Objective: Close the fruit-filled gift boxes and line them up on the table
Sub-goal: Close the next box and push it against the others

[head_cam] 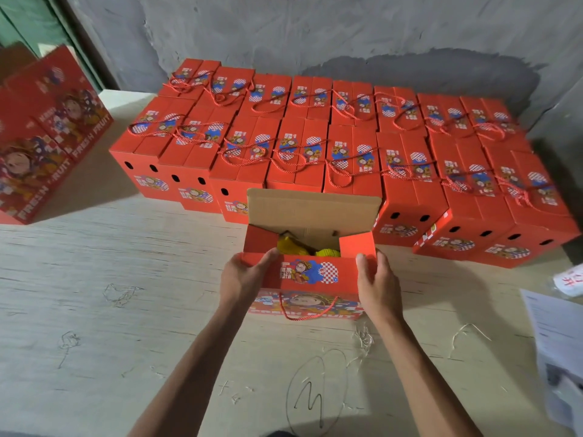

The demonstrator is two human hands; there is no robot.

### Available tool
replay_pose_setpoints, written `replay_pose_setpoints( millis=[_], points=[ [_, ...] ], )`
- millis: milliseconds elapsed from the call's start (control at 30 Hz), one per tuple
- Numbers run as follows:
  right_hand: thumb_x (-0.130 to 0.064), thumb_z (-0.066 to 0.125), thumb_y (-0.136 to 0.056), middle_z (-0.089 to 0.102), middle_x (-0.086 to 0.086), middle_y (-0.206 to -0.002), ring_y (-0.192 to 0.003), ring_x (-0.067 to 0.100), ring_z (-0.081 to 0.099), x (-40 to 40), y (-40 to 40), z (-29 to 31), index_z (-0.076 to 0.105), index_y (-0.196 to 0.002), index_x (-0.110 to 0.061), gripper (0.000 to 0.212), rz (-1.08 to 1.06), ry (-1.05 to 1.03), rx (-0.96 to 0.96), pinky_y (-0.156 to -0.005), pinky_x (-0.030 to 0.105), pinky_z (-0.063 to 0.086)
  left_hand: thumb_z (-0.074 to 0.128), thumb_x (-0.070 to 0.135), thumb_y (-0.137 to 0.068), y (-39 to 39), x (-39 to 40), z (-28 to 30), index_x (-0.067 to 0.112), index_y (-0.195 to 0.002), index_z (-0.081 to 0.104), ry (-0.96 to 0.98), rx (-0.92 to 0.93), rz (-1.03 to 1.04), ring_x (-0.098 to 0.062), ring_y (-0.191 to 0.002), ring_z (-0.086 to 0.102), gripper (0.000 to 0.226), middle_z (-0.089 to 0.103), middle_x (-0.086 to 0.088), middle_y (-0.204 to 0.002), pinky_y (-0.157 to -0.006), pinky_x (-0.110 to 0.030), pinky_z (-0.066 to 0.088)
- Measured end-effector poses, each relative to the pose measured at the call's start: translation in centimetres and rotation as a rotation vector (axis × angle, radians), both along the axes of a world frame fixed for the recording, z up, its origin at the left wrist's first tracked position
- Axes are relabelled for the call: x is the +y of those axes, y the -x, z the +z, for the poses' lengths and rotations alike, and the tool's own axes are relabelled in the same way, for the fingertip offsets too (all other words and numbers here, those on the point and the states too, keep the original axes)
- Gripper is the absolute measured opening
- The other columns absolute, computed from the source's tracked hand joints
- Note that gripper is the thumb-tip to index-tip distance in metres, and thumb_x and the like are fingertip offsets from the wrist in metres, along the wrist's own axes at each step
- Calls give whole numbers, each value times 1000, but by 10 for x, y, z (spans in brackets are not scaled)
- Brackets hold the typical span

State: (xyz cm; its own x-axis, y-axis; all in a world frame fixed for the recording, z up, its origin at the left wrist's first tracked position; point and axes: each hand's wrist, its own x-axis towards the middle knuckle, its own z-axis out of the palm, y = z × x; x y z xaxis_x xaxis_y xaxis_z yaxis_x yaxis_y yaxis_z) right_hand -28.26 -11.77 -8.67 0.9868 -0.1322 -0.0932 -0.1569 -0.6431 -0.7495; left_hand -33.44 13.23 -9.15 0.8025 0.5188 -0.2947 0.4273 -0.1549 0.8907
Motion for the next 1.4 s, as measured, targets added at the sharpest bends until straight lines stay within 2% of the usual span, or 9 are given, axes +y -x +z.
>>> replay_pose_setpoints(
  millis=[100,233,400,533,700,933,1100,1300,1400],
  points=[
    [-49,43,-106,67,0,-83,-70,14,62,-3,-3,-1,61,-102,-18,35,-41,-101,65,-57,27,41,71,78,-68,-1,2,-2,33,-96,70,38,-27,-15,-13,-80,77,53,78,8,-88,-78,-43,65],
    [-41,50,-104,57,-2,-73,-65,16,54,-4,-8,-2,58,-88,-18,30,-47,-203,98,-57,29,38,76,68,-74,-4,4,-4,33,-94,69,99,-25,6,-17,-82,77,41,78,3,-92,-80,-45,65],
    [-33,57,-100,59,2,-69,-63,21,55,-6,-14,5,57,-79,-13,28,-67,-178,109,-54,28,38,75,58,-84,-9,6,1,20,-116,68,52,43,-12,-23,-89,76,50,76,-3,-100,-83,-44,63],
    [-41,67,-92,70,4,-87,-73,22,68,2,-31,24,62,-103,-14,29,-27,40,170,-60,30,51,68,67,-83,-32,3,18,13,-128,49,-253,214,-128,-27,-93,70,73,68,-7,-108,-84,-45,61],
    [-46,80,-82,58,15,-132,-114,39,63,33,-56,32,28,-149,-8,92,29,326,279,-87,41,51,67,57,-88,-67,-23,30,6,-142,26,-567,341,-122,-38,-126,50,85,46,-15,-134,-93,-49,48],
    [-28,82,-80,47,20,-138,-117,37,60,51,-75,32,26,-145,1,91,-46,406,326,-83,41,54,73,50,-87,-82,-27,32,7,-136,31,-622,445,-73,-32,-128,47,78,45,-15,-135,-94,-43,49],
    [-51,79,-81,49,19,-136,-115,31,60,45,-73,26,25,-145,7,102,37,454,263,-71,32,46,66,48,-86,-68,-28,27,2,-138,32,-656,313,-64,-34,-122,48,77,48,-16,-131,-95,-47,47],
    [-66,53,-87,49,17,-131,-99,28,52,38,-71,20,26,-144,3,94,19,319,220,-74,35,41,49,52,-92,-62,-33,25,-10,-157,2,-726,278,-93,-36,-134,42,101,37,-24,-152,-105,-48,41],
    [-73,53,-88,50,18,-138,-113,34,59,38,-64,16,23,-149,4,103,9,351,136,-76,38,46,49,58,-92,-59,-33,24,-7,-158,-1,-719,218,-95,-35,-137,40,105,35,-23,-156,-107,-47,40]
  ],
)
